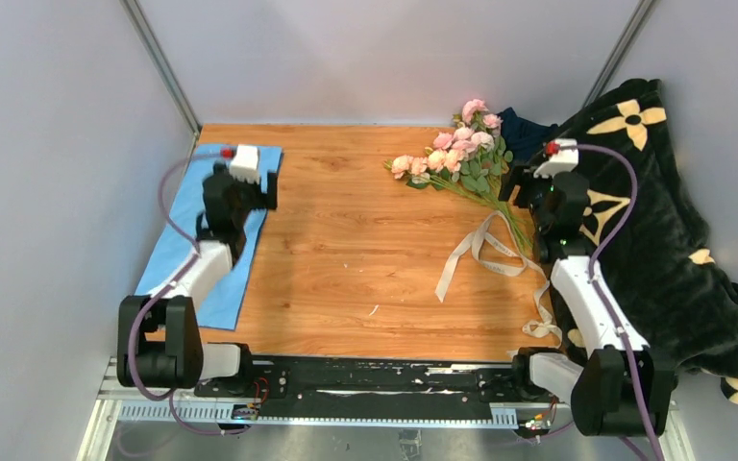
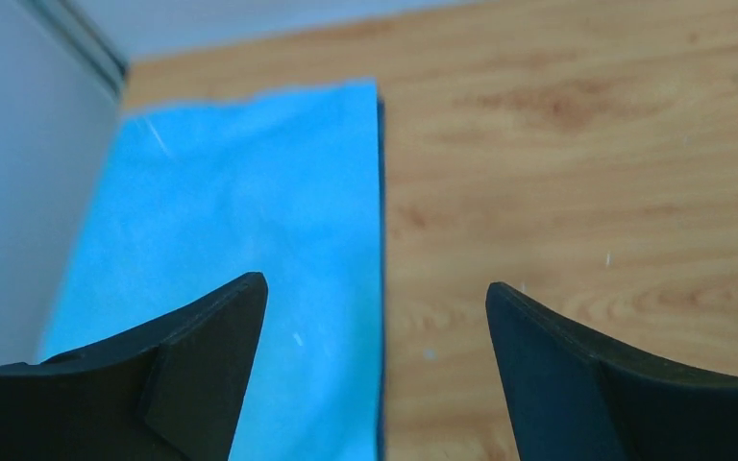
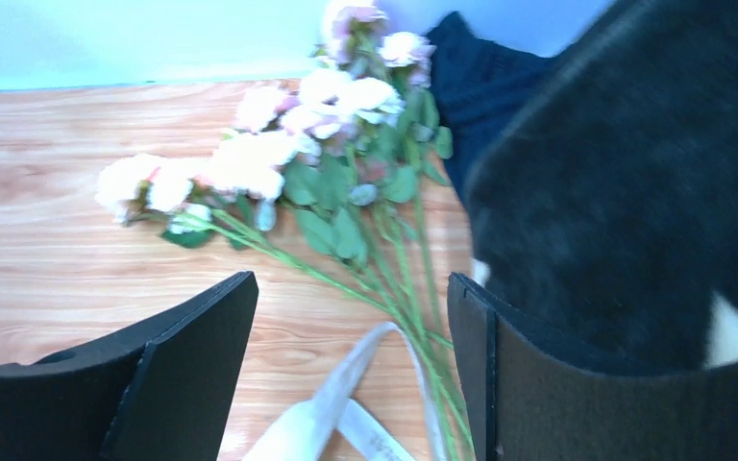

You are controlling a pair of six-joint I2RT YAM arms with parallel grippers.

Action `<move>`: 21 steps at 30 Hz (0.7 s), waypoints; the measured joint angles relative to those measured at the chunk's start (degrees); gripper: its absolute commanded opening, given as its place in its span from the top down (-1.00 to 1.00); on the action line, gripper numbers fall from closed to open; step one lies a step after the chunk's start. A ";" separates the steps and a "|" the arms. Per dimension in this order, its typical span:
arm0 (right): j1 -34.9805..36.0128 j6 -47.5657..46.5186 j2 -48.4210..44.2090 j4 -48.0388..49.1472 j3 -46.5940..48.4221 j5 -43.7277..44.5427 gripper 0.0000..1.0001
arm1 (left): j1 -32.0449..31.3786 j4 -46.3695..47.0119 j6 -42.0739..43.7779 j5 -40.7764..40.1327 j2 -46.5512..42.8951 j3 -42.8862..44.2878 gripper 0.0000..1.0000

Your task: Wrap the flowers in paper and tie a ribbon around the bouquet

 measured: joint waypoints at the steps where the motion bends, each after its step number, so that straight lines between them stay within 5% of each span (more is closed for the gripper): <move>1: 0.00 0.79 0.87 -3.69 3.43 -1.62 -0.49 | 0.00 -7.96 2.21 0.57 -0.02 7.30 -0.63; 4: 1.36 2.38 3.37 -12.11 9.75 -4.07 -0.49 | 0.00 -27.34 8.39 1.88 0.87 25.40 -0.61; 6: 3.96 2.86 4.31 -16.92 10.88 -4.17 -0.49 | -0.13 -38.69 12.92 1.66 1.79 34.71 -0.78; 11: 14.01 2.47 7.56 -26.67 11.78 -1.64 -0.57 | -3.37 -55.65 20.46 -7.34 7.02 35.39 -0.96; 21: 28.04 -0.20 17.84 -32.79 19.21 6.21 -0.53 | -5.99 -64.02 22.60 -19.61 25.83 35.19 -0.29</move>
